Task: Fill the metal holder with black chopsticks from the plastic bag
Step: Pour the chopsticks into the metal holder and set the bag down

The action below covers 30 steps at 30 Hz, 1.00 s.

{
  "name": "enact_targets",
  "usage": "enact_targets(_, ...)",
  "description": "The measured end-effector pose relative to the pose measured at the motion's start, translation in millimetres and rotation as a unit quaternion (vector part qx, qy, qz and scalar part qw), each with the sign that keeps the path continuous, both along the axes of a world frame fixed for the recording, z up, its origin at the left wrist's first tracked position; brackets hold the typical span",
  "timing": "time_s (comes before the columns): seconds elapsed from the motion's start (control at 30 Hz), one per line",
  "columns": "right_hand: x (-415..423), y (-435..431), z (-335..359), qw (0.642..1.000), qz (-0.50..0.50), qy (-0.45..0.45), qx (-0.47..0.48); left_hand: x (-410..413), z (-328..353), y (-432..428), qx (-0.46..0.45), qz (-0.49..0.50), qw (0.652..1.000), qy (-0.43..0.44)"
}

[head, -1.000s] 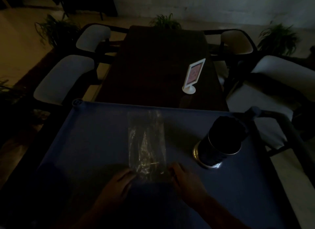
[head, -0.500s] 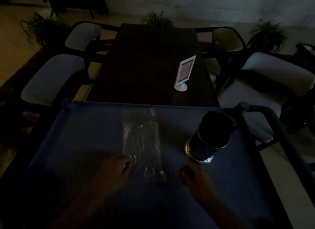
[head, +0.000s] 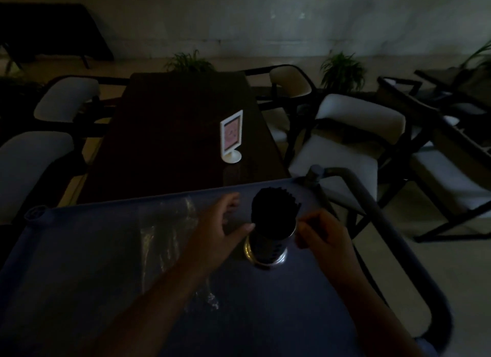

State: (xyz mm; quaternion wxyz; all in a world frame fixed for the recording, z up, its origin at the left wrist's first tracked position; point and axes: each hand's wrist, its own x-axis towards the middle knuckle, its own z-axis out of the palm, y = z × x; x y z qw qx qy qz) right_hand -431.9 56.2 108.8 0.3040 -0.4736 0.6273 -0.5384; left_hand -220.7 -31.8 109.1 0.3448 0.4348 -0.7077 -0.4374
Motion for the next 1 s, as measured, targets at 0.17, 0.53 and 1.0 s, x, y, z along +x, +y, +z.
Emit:
enact_targets(0.17,-24,-21,-15,0.998,-0.050,0.027,0.033,-34,-16,-19,0.090,-0.054,0.994,-0.021)
enact_targets(0.53,-27,-78,-45,0.988,0.109,-0.060,0.089,-69,-31,-43,0.217,-0.023,0.976,0.026)
enact_targets(1.0,-4,-86,-35,0.999,-0.038,-0.009,-0.003,-74,-44,-51,0.218,-0.001,0.974,0.069)
